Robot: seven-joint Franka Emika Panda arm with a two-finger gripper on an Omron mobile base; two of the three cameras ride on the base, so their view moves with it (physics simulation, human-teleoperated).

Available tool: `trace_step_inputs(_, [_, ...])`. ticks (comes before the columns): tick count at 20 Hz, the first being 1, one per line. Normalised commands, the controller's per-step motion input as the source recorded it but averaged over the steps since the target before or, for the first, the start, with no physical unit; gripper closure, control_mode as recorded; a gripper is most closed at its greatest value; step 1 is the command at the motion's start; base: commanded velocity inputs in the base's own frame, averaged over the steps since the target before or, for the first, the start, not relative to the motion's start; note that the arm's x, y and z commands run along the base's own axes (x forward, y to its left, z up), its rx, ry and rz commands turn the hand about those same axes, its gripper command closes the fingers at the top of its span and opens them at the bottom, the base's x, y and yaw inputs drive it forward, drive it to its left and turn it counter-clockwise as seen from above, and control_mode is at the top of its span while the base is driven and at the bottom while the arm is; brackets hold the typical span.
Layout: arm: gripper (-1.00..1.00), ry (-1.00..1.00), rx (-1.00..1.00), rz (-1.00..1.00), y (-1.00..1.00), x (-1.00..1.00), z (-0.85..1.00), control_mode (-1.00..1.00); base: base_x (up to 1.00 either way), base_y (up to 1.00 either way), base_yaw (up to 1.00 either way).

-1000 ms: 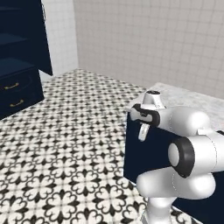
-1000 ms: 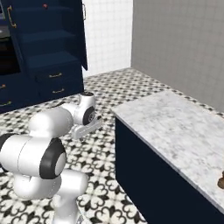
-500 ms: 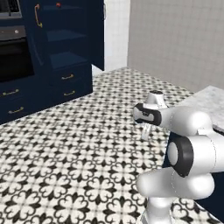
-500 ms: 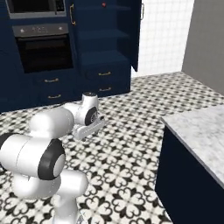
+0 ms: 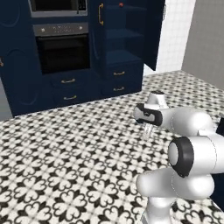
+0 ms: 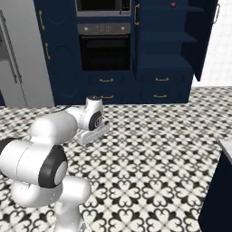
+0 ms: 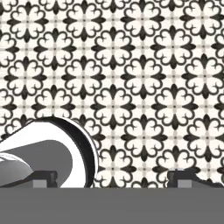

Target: From the different types of pastries on the counter, select a croissant and place it on the cutting board. Then retrieve a jar of jam from the cabinet and place it alongside the croissant on the cutting board.

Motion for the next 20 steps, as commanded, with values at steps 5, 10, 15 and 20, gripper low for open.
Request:
trace_step_inputs(5, [-1.0,0.0,0.0,0.0,0.0,0.0,0.0,1.0,0.05,0.12,0.32])
trace_step_inputs(10, [-1.0,0.0,0.0,0.0,0.0,0.0,0.0,1.0,0.73,0.03,-0.01])
trace_step_inputs(15, [-1.0,0.0,0.0,0.0,0.0,0.0,0.0,1.0,0.95,0.03,-0.02])
trace_step_inputs(20, [-1.0,0.0,0.0,0.0,0.0,0.0,0.0,1.0,0.91,0.0,-0.01])
